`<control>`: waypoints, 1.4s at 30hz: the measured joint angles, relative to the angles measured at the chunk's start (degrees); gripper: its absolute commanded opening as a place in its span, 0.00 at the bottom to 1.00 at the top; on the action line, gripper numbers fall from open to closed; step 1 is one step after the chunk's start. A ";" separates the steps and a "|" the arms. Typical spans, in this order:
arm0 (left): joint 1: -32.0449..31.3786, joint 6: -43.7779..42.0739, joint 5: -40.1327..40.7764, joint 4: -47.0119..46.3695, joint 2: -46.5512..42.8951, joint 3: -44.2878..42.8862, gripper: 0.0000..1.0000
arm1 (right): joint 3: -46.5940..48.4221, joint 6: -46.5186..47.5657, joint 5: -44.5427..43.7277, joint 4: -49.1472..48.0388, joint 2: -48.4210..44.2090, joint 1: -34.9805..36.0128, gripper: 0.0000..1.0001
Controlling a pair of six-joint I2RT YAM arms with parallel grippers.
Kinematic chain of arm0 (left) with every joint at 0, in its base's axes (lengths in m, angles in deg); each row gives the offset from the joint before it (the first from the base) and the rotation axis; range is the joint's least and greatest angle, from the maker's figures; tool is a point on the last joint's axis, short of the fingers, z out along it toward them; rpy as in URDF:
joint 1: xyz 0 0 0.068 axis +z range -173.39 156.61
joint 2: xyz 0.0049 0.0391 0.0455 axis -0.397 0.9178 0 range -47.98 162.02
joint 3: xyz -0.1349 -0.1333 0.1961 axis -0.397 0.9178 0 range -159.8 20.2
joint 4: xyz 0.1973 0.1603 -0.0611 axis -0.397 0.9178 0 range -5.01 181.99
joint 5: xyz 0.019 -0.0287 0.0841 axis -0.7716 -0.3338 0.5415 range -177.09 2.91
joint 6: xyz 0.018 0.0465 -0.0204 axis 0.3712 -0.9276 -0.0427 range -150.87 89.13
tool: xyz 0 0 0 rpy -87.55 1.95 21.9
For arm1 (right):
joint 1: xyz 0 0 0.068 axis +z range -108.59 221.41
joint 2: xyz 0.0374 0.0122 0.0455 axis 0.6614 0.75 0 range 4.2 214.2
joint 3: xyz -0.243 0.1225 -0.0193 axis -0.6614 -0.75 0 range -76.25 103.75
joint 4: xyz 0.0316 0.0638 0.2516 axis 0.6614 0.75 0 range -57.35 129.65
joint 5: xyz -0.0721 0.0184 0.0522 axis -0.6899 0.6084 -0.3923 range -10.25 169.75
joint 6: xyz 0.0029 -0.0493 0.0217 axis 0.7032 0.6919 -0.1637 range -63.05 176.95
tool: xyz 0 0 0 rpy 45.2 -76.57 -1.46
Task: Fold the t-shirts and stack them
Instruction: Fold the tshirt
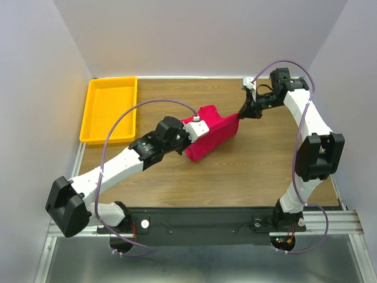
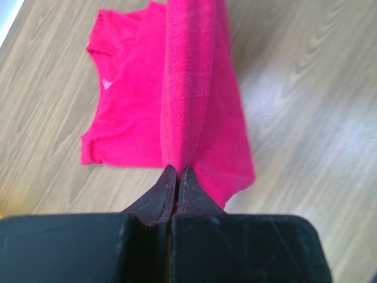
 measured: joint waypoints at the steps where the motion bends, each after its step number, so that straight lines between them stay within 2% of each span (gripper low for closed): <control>1: 1.03 -0.72 -0.07 0.07 0.59 -0.42 0.00 | 0.76 -1.22 0.02 -0.74 0.70 0.33 0.01; 16: 10.36 -6.25 -0.72 -0.70 8.28 -5.05 0.00 | 11.04 -11.80 -0.87 -9.09 11.91 4.20 0.01; 42: 15.37 -8.57 2.16 -3.87 16.72 -9.33 0.00 | 16.55 -23.74 -3.23 -19.50 19.10 5.95 0.01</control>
